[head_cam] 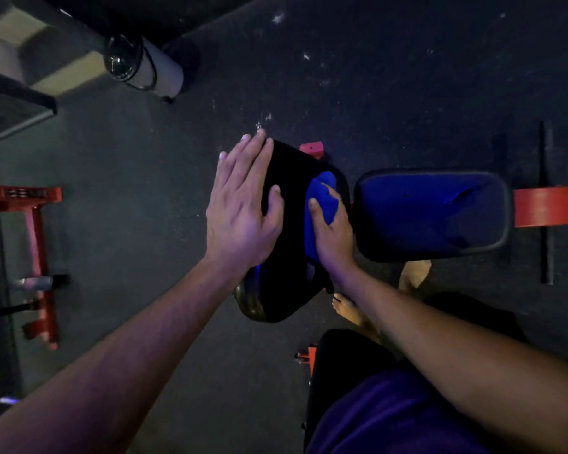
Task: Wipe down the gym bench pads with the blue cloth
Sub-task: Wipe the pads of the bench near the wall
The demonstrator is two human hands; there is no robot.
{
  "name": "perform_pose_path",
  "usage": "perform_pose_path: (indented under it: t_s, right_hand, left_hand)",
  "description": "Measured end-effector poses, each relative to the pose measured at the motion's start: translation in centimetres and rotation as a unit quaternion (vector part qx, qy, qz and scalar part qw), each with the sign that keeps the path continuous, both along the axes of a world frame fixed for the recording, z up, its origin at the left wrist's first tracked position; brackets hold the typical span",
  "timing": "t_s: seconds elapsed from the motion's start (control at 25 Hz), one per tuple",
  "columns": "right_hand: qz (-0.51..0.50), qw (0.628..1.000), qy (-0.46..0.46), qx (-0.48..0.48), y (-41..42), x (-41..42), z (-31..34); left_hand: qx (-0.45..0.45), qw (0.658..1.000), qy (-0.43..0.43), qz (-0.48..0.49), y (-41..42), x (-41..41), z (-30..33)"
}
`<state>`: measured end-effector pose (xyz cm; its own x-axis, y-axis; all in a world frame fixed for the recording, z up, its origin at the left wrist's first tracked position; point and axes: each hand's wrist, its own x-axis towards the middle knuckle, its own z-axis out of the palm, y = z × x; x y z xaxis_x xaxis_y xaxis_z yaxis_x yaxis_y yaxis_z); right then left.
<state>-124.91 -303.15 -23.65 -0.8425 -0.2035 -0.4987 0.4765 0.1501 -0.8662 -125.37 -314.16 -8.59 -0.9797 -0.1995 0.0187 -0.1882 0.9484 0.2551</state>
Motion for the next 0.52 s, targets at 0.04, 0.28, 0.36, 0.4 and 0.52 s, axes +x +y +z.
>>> perform_pose_path:
  t_s: [0.04, 0.28, 0.36, 0.4, 0.52]
  right_hand:
    - [0.006, 1.000, -0.010, 0.017, 0.0, -0.9, -1.0]
    - [-0.034, 0.982, -0.167, 0.085, -3.8, -10.2, -3.3]
    - [-0.038, 0.996, -0.067, 0.048, -4.0, -8.0, -0.5]
    - [-0.044, 0.999, -0.011, 0.014, -3.6, -5.8, 1.1]
    - [-0.032, 0.997, 0.073, -0.019, -0.8, -0.7, 2.0]
  left_hand:
    - [0.001, 1.000, 0.000, 0.001, 0.0, 0.0, 0.0]
    - [0.008, 1.000, 0.005, -0.002, -0.2, 0.1, -0.1]
    - [0.012, 1.000, 0.006, -0.004, -0.3, 0.1, -0.1]
    - [0.012, 1.000, 0.006, -0.005, -0.3, 0.0, -0.2]
    - [0.007, 1.000, 0.004, -0.004, -0.1, 0.1, 0.0]
